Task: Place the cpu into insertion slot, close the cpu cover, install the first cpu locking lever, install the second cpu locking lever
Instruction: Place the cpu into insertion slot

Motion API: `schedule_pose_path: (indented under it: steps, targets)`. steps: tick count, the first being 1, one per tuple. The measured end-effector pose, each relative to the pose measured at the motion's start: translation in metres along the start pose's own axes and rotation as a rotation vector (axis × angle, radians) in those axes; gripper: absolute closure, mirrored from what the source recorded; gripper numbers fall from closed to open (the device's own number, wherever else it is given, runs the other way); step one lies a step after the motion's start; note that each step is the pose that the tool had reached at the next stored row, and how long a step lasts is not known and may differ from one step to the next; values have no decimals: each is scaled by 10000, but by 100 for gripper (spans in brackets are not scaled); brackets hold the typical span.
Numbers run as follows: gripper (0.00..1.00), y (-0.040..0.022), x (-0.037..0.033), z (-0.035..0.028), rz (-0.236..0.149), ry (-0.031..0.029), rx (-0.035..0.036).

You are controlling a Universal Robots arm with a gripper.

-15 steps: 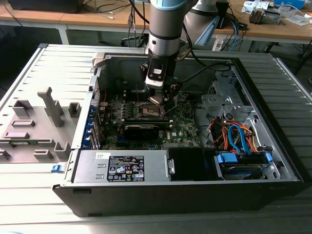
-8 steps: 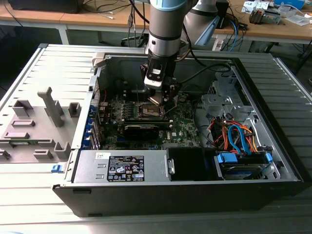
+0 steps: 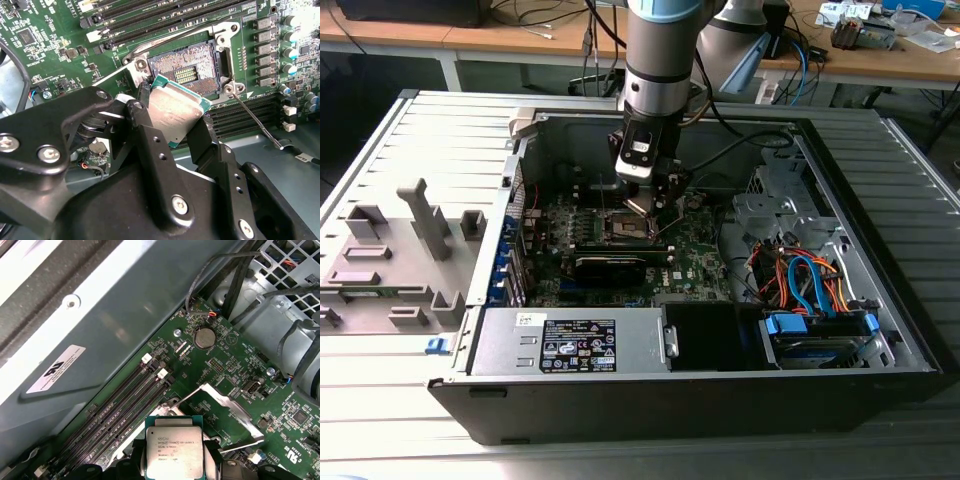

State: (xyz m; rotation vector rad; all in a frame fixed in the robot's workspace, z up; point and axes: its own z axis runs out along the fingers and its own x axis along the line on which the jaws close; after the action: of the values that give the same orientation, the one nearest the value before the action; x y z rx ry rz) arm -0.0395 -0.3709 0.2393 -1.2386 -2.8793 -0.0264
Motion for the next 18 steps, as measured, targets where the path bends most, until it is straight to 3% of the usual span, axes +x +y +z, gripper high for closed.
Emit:
schedule_pose_path:
  steps: [18]
  targets:
    - [45, 0, 0, 0, 443, -5, -6]
